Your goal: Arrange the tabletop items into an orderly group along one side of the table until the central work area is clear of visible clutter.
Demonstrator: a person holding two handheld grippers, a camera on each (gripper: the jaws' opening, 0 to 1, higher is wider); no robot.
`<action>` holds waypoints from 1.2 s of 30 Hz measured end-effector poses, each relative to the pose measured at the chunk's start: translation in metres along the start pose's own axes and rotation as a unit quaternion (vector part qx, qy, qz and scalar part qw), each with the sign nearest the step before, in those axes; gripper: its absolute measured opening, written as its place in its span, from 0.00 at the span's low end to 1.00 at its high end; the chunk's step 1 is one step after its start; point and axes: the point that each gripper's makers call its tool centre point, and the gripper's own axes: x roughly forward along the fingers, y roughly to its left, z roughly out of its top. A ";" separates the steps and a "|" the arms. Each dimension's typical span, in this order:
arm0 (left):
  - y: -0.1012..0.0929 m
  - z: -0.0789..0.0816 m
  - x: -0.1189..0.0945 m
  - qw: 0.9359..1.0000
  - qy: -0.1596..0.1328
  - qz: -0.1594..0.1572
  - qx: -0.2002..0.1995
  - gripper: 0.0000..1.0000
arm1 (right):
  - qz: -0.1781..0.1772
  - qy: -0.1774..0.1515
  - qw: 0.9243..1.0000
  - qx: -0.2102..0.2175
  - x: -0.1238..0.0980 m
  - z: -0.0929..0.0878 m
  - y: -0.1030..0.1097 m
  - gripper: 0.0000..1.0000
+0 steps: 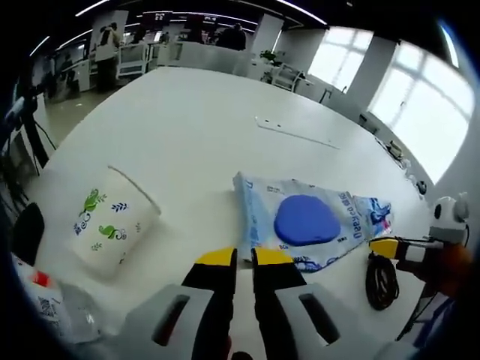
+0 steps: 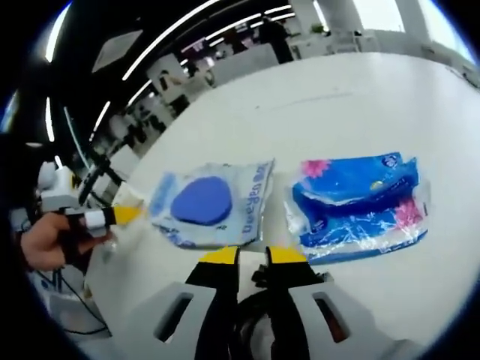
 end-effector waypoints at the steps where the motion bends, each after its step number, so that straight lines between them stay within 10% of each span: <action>1: 0.000 0.000 -0.002 1.000 -0.001 -0.001 -0.002 0.05 | 0.000 -0.001 1.000 0.000 -0.003 -0.002 -0.001 0.11; 36: 0.017 -0.059 -0.120 1.000 -0.008 -0.003 0.022 0.08 | -0.016 -0.023 0.998 -0.049 -0.103 -0.040 -0.029 0.16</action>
